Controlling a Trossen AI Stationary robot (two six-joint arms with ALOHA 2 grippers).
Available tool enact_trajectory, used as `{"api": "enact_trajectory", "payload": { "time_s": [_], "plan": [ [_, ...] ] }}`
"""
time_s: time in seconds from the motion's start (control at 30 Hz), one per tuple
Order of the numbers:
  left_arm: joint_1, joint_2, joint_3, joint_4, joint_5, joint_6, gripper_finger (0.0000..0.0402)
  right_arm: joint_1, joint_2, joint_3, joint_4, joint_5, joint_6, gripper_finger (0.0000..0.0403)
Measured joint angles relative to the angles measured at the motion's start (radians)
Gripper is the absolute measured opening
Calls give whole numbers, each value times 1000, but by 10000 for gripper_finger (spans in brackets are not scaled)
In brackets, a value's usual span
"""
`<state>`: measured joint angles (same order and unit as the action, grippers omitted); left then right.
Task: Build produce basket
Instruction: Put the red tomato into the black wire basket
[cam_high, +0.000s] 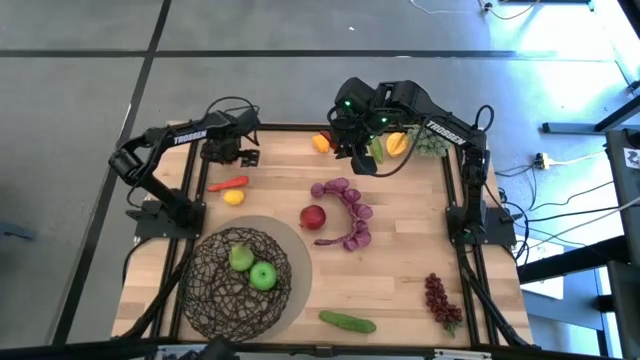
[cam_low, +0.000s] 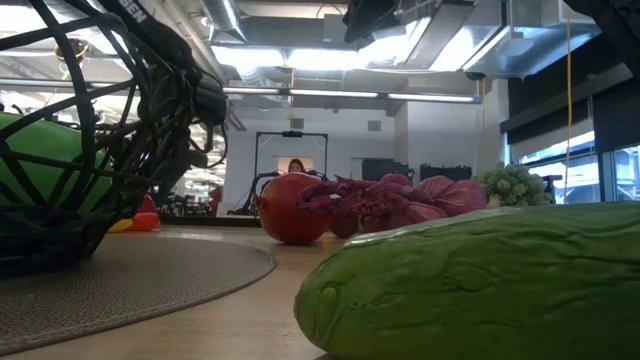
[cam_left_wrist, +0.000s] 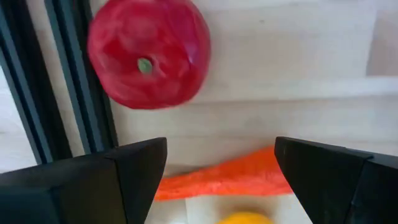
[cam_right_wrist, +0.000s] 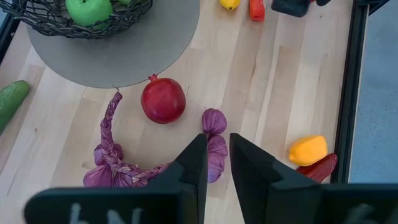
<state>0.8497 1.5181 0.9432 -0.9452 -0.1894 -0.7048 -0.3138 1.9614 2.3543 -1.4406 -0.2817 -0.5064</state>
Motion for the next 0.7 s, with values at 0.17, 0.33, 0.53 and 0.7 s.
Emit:
{"api": "enact_trajectory", "payload": {
  "time_s": [0.17,0.33,0.53,0.7],
  "plan": [
    [44,0,0,10,-29,0,291,0,0,0,0,0,0,64],
    [87,0,0,53,-49,-1,291,0,0,0,0,0,0,64],
    [127,0,0,49,-64,-34,291,0,0,0,0,0,0,64],
    [138,0,0,56,-81,-50,291,0,0,0,0,0,0,64]
  ]
}}
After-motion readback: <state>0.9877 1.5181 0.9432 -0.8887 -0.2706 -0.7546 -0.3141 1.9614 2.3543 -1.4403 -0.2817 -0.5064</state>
